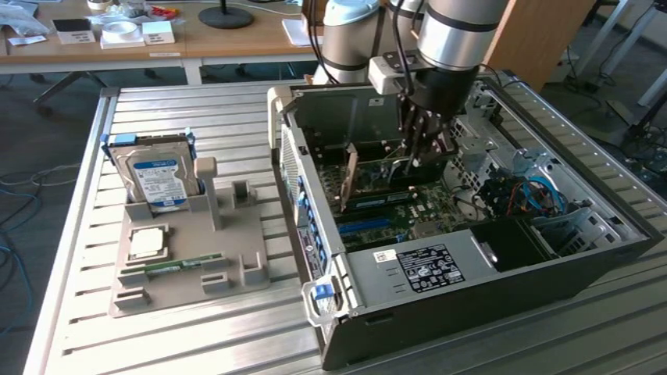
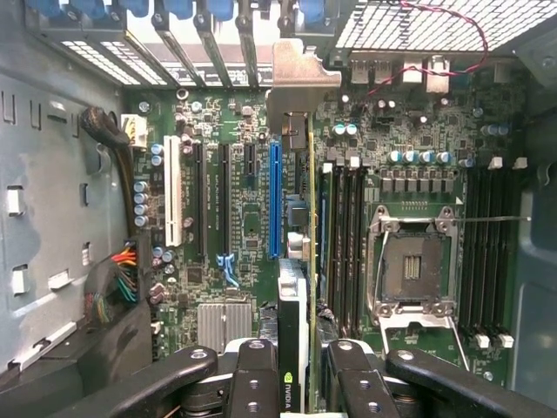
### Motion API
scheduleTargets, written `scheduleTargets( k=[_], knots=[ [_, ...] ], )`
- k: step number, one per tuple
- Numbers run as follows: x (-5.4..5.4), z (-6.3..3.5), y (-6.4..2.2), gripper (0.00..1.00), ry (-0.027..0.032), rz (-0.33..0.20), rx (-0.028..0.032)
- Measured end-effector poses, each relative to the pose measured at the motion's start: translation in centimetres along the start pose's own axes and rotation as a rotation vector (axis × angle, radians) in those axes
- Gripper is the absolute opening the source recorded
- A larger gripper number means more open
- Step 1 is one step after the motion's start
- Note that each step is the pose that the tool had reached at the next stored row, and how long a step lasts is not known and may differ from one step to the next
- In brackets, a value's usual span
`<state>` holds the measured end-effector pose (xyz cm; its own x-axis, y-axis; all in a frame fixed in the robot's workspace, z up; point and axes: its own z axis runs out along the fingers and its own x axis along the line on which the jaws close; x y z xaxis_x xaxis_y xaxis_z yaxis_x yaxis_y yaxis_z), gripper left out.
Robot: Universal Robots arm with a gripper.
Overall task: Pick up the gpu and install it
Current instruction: 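Insert the gpu into the slot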
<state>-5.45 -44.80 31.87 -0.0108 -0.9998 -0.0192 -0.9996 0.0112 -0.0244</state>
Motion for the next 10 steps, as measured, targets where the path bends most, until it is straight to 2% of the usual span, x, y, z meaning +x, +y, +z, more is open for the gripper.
scheduleTargets(
  k=[10],
  knots=[
    [0.01, 0.18, 0.37, 0.27, 0.0000, 0.000, 0.0000]
  ],
)
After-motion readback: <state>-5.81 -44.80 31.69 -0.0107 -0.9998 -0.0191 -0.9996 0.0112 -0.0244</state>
